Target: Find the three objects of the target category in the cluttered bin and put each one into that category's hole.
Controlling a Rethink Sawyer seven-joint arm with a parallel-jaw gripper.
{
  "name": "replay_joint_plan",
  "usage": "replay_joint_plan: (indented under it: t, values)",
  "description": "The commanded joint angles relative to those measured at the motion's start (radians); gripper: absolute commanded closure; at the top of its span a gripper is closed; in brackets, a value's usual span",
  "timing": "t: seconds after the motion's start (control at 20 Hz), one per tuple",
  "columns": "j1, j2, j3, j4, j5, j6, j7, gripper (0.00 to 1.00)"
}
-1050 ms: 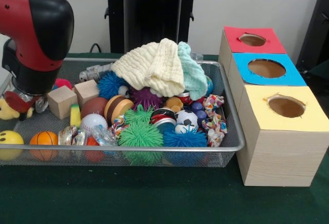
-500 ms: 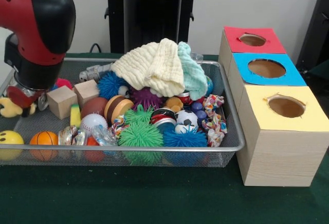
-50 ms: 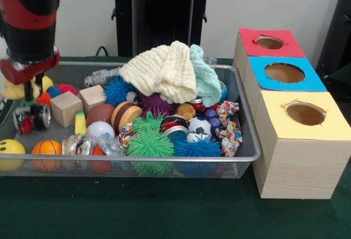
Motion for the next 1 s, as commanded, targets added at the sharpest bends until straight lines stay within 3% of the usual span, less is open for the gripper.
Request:
replay_joint_plan:
  t: [0.05,0.5,1.0]
  values:
    - [-0.053,-0.209,0.162,0.212,0.151,0.111,0.01,1.0]
    - [-0.171,-0.328,0.322,0.395,0.402,0.064,0.041,1.0]
    - [-0.203,-0.408,0.446,0.564,0.611,-0.037,0.106,1.0]
